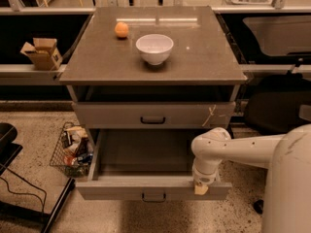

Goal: Open middle drawer

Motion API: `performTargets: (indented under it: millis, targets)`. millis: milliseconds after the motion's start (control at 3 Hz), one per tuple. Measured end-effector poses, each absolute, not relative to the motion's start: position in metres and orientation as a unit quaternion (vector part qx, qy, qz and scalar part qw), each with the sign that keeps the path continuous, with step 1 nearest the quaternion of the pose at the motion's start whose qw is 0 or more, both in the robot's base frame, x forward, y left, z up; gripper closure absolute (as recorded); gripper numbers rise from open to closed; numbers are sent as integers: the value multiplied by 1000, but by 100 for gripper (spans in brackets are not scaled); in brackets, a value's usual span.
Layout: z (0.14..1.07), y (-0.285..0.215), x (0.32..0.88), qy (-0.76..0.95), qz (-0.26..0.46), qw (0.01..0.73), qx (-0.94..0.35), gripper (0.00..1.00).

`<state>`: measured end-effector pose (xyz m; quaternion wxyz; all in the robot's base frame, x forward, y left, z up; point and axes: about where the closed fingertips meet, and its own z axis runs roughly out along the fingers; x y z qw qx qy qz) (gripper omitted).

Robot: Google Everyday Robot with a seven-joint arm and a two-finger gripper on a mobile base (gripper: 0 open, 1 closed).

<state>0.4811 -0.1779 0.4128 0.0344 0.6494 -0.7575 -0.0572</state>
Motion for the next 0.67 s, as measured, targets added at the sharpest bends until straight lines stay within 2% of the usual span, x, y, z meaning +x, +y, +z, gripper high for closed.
performTargets:
  millis: [333,667]
  targets:
    - [413,-177,481,-758,-57,34,649,97]
    - [413,-177,481,-758,-57,34,649,75]
